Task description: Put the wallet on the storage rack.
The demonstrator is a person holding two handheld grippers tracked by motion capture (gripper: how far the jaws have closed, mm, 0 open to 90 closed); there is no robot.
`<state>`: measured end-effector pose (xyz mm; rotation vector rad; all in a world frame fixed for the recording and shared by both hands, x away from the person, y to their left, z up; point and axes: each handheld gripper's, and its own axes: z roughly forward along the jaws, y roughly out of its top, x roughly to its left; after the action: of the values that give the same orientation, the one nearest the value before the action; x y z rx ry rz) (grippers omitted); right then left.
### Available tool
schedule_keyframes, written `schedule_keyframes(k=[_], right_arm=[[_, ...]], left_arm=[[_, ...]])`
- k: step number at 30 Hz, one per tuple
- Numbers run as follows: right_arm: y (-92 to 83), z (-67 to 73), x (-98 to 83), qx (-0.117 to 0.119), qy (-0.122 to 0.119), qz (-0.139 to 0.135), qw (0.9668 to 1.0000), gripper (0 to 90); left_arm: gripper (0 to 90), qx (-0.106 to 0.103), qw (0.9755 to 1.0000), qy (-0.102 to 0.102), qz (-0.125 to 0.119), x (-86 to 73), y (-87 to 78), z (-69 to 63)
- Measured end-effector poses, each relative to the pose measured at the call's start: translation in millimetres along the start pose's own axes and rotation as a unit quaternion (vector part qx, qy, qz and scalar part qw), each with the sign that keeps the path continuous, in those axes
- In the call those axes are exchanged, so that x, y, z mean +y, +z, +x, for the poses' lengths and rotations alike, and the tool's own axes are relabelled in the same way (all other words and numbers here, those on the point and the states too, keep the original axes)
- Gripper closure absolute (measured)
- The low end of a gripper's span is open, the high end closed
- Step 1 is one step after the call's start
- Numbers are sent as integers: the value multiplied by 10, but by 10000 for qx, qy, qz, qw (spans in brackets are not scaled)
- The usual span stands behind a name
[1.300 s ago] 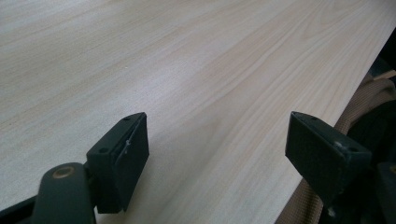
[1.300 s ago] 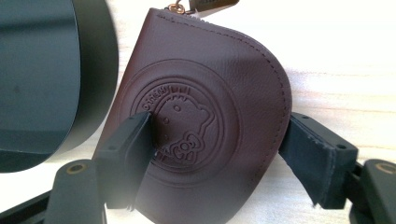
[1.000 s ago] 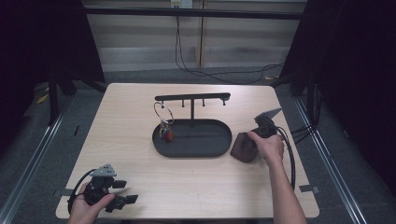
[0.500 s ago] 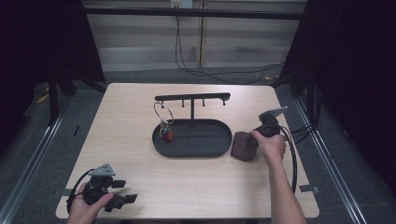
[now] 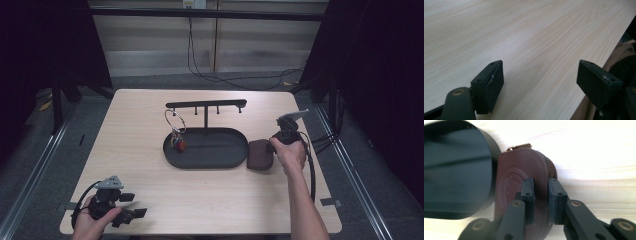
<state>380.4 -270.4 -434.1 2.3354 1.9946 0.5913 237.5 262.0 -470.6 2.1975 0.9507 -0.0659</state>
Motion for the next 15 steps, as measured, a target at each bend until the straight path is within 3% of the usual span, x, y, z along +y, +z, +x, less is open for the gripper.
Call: schedule_keyframes(k=[5,9,15], right_arm=[[-82,14,3,144,83,-57,9998,816],[-115,55,8,88,23,-20,10000,822],[-213,174,49,-161,-272,56,9995,830]], left_arm=[[220,15,10000,6,-52,-1,2,1],[222,18,9999,-28,-95,-3,-11,2],[222,17,9999,-29,-104,-4,-5,5]])
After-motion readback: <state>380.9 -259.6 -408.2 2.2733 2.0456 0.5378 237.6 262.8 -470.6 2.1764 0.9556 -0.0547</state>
